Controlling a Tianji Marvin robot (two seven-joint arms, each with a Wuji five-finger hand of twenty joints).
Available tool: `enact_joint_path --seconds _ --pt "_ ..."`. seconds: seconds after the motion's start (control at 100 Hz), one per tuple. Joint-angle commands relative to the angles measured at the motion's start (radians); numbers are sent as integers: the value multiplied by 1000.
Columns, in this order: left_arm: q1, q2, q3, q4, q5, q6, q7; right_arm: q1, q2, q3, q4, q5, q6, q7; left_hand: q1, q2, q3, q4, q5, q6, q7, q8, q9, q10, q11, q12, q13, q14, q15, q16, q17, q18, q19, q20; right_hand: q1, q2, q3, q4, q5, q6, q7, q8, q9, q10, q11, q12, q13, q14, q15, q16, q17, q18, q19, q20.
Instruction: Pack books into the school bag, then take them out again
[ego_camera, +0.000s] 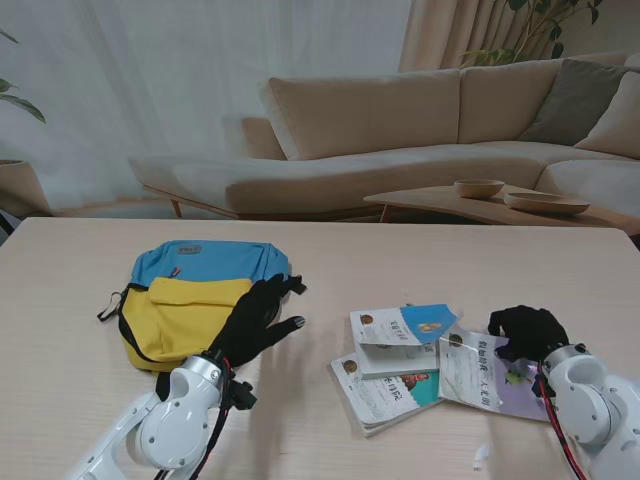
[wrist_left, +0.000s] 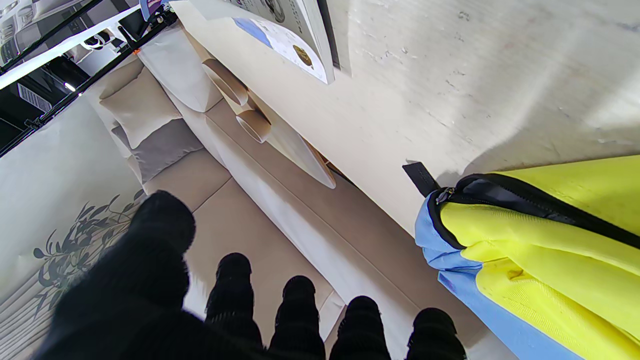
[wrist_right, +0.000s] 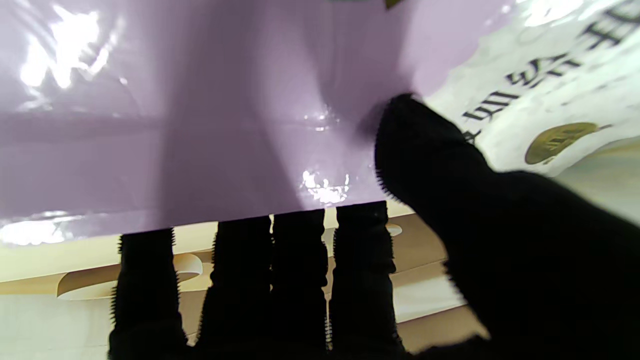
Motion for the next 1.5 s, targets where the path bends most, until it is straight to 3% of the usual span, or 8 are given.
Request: enact_joint_path --seconds 0.0,0.13,0.28,0.38,0.54,0.67,0.89,1.49 --pt "9 -5 -2 -12 -1 -2 -15 -34 -16 0 1 -5 0 19 -32 -2 13 5 -33 8 -1 16 -7 -10 9 11 -16 -45 -4 -1 -6 -37 -23 -1 198 0 176 136 170 -166 60 90 87 -26 200 138 40 10 42 -12 9 38 31 14" --pt "10 -5 -2 -14 -1 -2 -14 -65 -24 29 -45 18 5 13 -31 -2 13 6 -33 10 1 17 -7 -10 9 11 -16 -44 -3 -1 -6 -37 -23 -2 216 -31 200 241 170 -126 70 177 73 -14 235 219 15 17 101 13 8 33 47 22" --pt "11 -5 -3 -16 -1 -2 -14 -103 -33 66 -106 66 8 32 -32 -2 13 5 -33 12 2 18 -7 -11 9 11 -16 -45 -3 0 -6 -37 -23 -1 202 -32 200 487 161 -93 83 366 -8 -4 288 292 -94 18 189 64 -44 8 76 46" --pt "12 -5 -4 -17 0 -3 -14 -120 -38 83 -133 87 5 28 -31 -3 14 6 -29 23 7 20 -6 -11 10 11 -16 -45 -3 0 -6 -37 -23 -1 188 11 200 534 144 -92 95 458 -100 -16 283 299 -172 20 201 93 -82 -23 93 64" --pt "14 -5 -6 -20 -1 -3 -16 -133 -44 99 -155 97 6 12 -31 -3 14 5 -32 32 16 25 -7 -9 10 11 -16 -45 -3 0 -6 -38 -23 -1 158 152 200 615 142 -101 133 542 -191 29 39 69 -176 46 30 104 -72 -62 126 96" --pt "16 -4 -7 -22 1 -4 -15 -137 -49 107 -165 111 13 0 -31 -3 14 5 -32 35 22 28 -7 -11 10 11 -16 -46 -3 0 -6 -38 -23 -1 231 67 200 504 142 -114 144 560 170 48 -45 -161 155 93 -50 -35 44 -14 132 92" --pt "18 -4 -8 -23 2 -5 -14 -153 -57 133 -185 148 -31 -16 -30 -3 15 5 -34 35 26 31 -6 -11 11 11 -16 -46 -4 0 -6 -38 -23 0 264 185 200 317 79 -137 178 594 226 38 129 -1 183 99 202 -3 53 -11 186 116" --pt "23 -5 -13 -30 -7 5 -19 -227 -78 294 -377 196 -201 -55 -21 -6 21 4 -29 39 49 42 -4 -6 14 11 -15 -43 -3 2 -6 -38 -22 2 304 306 90 439 99 -125 197 640 252 47 143 78 210 94 287 43 83 -5 229 146"
